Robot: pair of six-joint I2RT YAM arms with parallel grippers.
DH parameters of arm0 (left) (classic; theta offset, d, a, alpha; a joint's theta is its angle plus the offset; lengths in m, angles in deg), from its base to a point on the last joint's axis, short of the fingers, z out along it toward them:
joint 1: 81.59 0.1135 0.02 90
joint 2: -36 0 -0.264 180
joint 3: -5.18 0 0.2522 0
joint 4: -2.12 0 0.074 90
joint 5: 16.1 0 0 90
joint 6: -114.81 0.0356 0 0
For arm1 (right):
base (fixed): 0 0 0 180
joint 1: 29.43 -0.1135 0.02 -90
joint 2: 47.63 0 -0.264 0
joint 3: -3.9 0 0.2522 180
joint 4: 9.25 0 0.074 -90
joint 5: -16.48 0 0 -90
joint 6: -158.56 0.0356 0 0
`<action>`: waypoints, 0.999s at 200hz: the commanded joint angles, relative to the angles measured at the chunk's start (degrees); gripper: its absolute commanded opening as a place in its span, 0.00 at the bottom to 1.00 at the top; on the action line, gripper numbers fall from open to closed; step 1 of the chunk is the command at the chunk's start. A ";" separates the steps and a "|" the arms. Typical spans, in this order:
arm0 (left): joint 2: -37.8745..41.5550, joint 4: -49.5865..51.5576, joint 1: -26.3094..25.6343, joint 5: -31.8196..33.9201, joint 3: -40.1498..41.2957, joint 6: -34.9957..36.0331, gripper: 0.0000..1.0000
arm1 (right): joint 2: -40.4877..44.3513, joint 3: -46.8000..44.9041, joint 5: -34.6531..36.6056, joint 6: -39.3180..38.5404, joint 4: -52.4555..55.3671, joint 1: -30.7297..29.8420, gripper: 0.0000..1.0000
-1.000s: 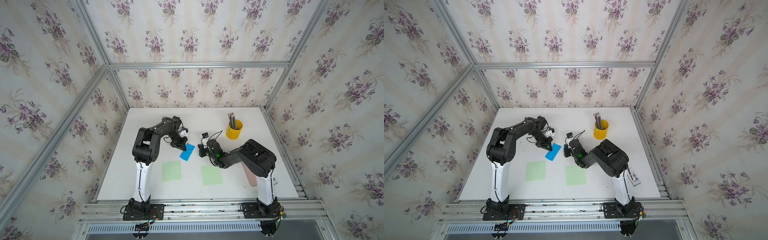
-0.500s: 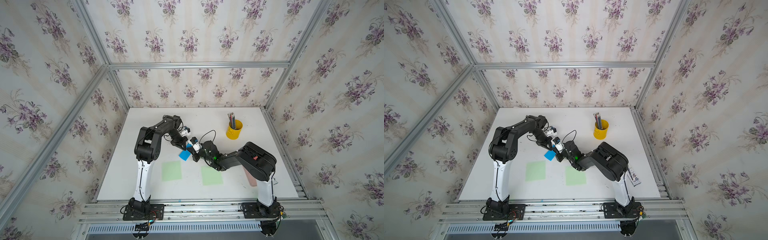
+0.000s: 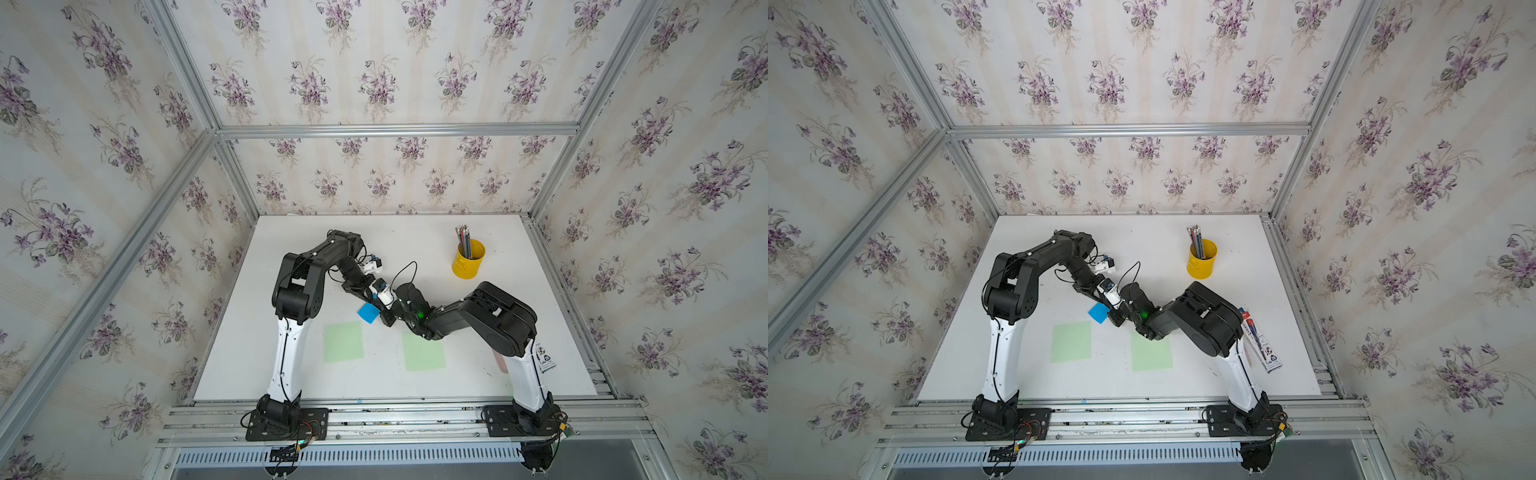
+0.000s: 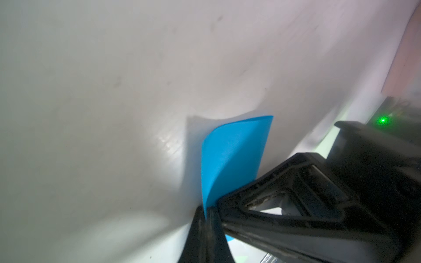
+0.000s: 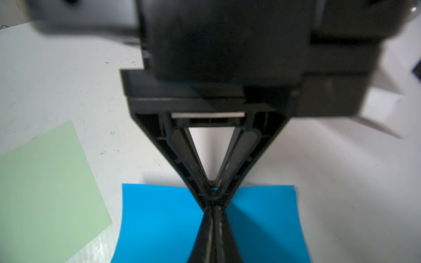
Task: Fold the square paper along the opposite sides
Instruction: Smooth out the paper at the center of the board.
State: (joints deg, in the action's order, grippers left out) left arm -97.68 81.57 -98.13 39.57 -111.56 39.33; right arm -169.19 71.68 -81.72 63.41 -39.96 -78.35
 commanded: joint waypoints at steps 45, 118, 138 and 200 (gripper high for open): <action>0.14 0.14 0.36 3.87 -0.01 -0.01 0.00 | -1.14 1.41 4.21 -1.34 7.53 -0.97 0.00; 1.23 -1.88 0.88 8.13 0.94 -2.55 0.00 | 1.52 -3.04 7.94 -1.44 13.40 -2.22 0.00; 1.33 -2.05 0.89 8.51 1.03 -2.58 0.00 | 2.53 -5.64 8.36 -0.87 12.42 -2.24 0.00; 2.47 -2.67 0.72 8.09 1.73 -2.08 0.00 | 8.53 -11.69 9.42 -0.48 12.10 -2.49 0.00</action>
State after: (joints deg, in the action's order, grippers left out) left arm -95.74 80.35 -97.36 44.23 -110.22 36.75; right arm -162.17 61.38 -73.53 62.91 -39.13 -80.80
